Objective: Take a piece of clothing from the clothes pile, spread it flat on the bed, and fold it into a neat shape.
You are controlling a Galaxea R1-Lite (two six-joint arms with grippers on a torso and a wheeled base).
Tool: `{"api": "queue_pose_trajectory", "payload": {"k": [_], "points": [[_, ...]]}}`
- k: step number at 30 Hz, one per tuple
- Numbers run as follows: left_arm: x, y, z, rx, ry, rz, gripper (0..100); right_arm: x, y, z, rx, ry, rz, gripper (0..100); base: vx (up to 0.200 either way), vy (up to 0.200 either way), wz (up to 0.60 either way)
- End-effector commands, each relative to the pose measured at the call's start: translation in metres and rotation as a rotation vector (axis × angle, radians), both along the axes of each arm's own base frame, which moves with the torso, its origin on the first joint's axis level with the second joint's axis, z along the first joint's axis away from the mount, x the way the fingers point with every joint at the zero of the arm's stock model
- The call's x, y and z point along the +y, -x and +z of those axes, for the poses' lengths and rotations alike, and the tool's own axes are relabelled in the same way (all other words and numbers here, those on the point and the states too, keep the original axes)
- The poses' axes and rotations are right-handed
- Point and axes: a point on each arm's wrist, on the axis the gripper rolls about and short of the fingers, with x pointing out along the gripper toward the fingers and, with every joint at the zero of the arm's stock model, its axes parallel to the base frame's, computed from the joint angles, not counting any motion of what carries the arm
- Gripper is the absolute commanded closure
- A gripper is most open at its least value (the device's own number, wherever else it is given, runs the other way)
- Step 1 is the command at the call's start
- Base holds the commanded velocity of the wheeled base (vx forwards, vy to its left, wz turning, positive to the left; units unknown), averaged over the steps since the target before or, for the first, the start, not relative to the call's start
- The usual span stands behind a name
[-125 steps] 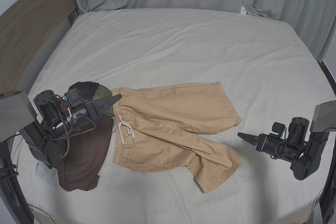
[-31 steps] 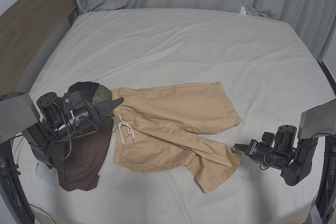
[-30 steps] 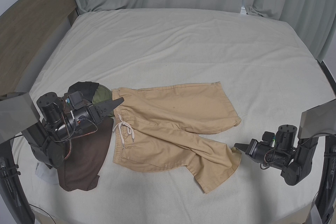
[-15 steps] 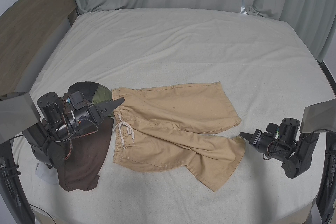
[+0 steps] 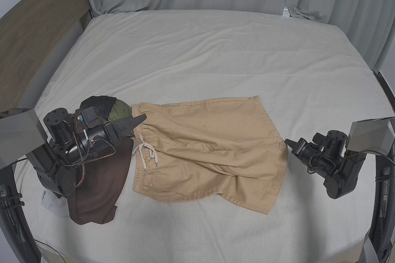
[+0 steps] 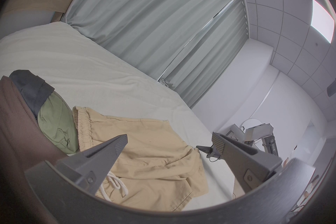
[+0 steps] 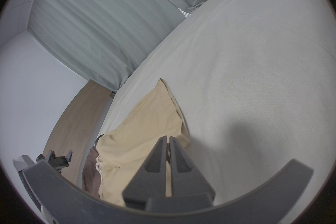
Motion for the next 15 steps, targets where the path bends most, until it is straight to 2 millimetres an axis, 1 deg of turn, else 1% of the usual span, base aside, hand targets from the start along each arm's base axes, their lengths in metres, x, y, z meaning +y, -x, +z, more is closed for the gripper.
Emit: {"api": "queue_pose_trajectory", "payload": {"k": [1,11,12,15], "points": [[0.0001,-0.0001,-0.0004,-0.001,0.000,0.000,0,0.0027,-0.0071,-0.0122,0.011,-0.002,-0.001,100,0.000,0.000,0.00],[0.0001,-0.0004,-0.0001,-0.001,0.001,0.000,0,0.0032,-0.0116,-0.0073,-0.017,-0.003,0.001,100,0.000,0.000,0.00],[0.0001,-0.0004,-0.0001,-0.001,0.001,0.000,0,0.0038,-0.0119,-0.0065,-0.020,-0.003,0.001,0,0.000,0.000,0.00],[0.0001,-0.0001,-0.0004,-0.001,0.000,-0.001,0,0.0045,-0.0135,-0.0023,-0.038,-0.002,0.003,0,0.000,0.000,0.00]]}}
